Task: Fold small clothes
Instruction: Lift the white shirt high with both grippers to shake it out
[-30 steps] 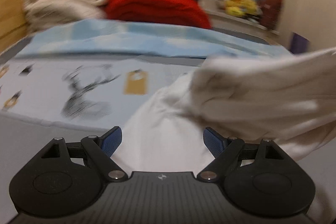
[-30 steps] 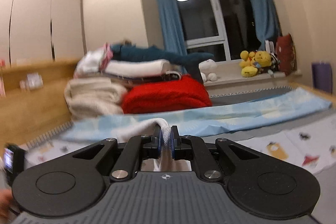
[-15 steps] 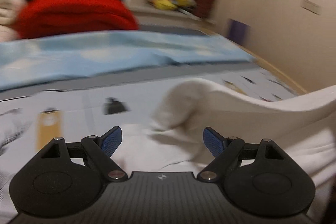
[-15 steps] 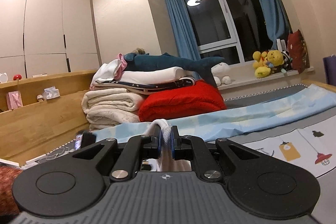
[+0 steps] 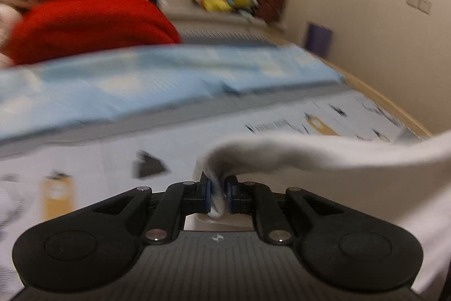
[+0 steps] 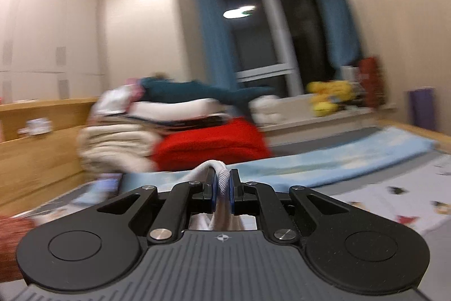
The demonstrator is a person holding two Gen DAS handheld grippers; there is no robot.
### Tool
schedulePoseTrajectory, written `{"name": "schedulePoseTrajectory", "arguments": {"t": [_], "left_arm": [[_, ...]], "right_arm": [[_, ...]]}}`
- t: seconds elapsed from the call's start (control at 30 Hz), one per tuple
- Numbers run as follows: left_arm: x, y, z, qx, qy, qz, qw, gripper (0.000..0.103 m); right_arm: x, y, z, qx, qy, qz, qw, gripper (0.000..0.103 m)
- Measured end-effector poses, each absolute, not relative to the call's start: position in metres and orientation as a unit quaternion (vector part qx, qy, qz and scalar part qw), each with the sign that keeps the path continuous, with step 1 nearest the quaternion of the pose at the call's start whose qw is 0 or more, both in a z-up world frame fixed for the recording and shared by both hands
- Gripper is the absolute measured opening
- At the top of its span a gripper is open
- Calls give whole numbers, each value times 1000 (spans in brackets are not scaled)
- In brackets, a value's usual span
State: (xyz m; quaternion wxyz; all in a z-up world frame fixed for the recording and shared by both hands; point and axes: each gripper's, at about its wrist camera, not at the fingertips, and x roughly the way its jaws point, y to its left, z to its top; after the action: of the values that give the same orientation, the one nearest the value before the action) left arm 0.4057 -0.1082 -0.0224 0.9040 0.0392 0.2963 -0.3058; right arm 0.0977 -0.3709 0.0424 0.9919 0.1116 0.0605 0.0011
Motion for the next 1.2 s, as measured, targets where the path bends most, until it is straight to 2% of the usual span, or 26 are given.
{"name": "schedulePoseTrajectory", "arguments": {"t": [0.2, 0.37, 0.5, 0.7, 0.9, 1.0, 1.2], "left_arm": [[285, -22, 119, 36, 147, -250, 956, 10], [154, 19, 236, 72, 8, -216, 974, 10], [57, 43, 287, 77, -52, -198, 976, 10], [-59, 50, 313, 109, -89, -192, 971, 10], [-80, 50, 322, 117, -40, -214, 969, 10], [-48, 49, 304, 114, -3, -213, 970, 10], [102, 37, 234, 92, 112, -200, 969, 10]], "right_arm": [[94, -399, 64, 148, 29, -77, 985, 8], [53, -374, 166, 77, -79, -58, 992, 8], [-11, -355, 240, 34, -155, -32, 987, 8], [-115, -343, 279, -4, -212, -17, 977, 8], [-150, -354, 290, -21, -215, -8, 976, 8], [-140, -358, 283, -29, -195, -6, 980, 8], [-19, -377, 242, -11, -95, 8, 995, 8]]}}
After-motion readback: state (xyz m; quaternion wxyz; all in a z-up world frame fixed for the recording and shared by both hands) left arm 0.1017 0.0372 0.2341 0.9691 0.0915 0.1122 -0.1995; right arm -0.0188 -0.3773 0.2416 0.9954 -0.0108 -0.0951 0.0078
